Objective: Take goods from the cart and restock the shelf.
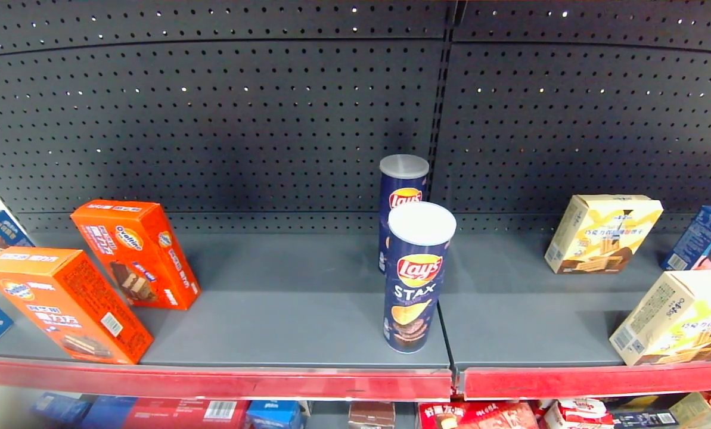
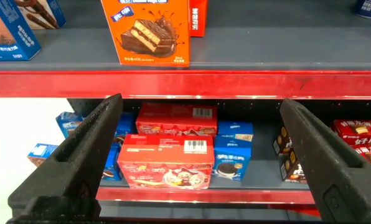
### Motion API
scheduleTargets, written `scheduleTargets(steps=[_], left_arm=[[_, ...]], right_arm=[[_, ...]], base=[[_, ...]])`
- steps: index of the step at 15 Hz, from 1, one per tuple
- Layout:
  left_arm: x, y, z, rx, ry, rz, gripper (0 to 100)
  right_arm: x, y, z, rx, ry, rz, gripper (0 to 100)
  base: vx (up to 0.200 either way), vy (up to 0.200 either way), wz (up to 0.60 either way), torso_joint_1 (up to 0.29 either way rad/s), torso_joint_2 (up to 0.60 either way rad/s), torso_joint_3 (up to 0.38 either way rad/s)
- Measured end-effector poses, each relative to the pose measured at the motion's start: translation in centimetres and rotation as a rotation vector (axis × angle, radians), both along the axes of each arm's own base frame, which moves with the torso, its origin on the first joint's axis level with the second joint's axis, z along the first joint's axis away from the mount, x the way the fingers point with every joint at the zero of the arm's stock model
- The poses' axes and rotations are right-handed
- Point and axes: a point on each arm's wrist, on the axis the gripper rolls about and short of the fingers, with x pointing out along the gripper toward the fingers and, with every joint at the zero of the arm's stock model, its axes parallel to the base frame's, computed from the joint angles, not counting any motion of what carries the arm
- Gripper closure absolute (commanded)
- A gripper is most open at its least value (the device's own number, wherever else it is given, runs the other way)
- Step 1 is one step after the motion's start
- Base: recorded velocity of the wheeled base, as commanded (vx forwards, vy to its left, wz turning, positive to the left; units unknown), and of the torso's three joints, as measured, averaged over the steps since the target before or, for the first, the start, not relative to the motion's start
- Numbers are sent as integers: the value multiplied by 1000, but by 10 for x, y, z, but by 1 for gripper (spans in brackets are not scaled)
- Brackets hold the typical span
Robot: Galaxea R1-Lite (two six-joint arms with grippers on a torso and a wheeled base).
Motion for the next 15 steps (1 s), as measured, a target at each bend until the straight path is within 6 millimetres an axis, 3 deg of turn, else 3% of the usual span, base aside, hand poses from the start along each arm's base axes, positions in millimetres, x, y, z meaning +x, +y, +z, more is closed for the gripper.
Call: scheduleTargets(steps=[15], left_arm=[[0, 0, 0, -5, 0, 7, 0]], right_arm=[[0, 0, 0, 0, -1, 0, 0]], base=[[0, 0, 0, 0, 0, 0]])
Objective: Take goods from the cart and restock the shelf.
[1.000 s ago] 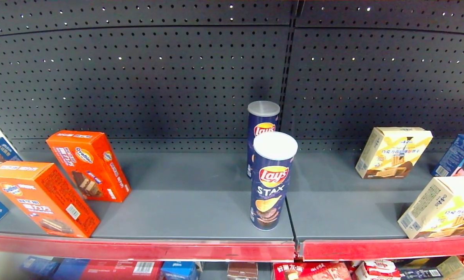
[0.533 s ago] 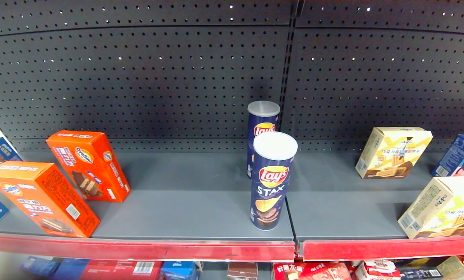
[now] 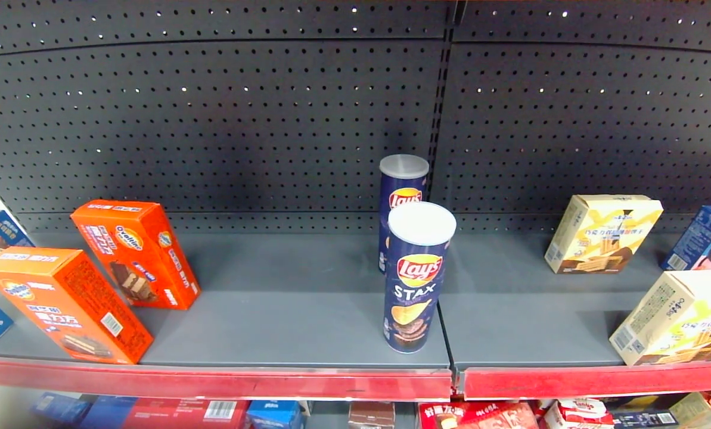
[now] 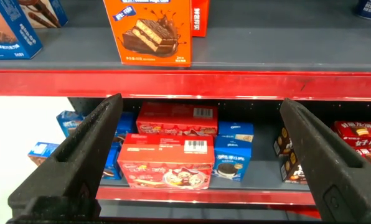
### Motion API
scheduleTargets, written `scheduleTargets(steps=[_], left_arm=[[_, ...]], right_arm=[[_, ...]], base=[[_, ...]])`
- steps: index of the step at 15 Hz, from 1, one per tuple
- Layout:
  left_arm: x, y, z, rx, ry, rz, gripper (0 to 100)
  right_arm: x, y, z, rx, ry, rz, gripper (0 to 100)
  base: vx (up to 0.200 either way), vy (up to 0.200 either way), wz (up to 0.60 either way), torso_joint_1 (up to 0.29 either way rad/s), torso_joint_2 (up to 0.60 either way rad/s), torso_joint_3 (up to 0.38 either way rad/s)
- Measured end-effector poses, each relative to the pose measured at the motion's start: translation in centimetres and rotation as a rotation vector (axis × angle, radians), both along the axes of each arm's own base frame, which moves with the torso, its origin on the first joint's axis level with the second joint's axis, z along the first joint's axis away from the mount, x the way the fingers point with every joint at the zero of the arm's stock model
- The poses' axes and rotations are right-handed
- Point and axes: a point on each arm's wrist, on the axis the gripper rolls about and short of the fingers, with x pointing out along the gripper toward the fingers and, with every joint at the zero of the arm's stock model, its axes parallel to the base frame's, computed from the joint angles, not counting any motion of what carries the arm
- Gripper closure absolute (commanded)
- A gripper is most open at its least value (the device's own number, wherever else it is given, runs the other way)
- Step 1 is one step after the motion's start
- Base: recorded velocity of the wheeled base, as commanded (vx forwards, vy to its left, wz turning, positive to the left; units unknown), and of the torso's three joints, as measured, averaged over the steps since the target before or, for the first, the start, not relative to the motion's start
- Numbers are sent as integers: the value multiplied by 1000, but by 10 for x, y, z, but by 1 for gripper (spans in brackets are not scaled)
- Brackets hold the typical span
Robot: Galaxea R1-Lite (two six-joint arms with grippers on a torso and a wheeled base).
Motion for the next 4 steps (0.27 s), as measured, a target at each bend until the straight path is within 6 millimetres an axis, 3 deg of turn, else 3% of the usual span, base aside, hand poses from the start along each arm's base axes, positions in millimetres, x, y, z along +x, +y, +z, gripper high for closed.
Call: scheduleTargets(steps=[4], left_arm=[[0, 0, 0, 1, 0, -2, 0]], right_arm=[[0, 0, 0, 0, 0, 0, 0]], base=[[0, 0, 0, 0, 0, 0]])
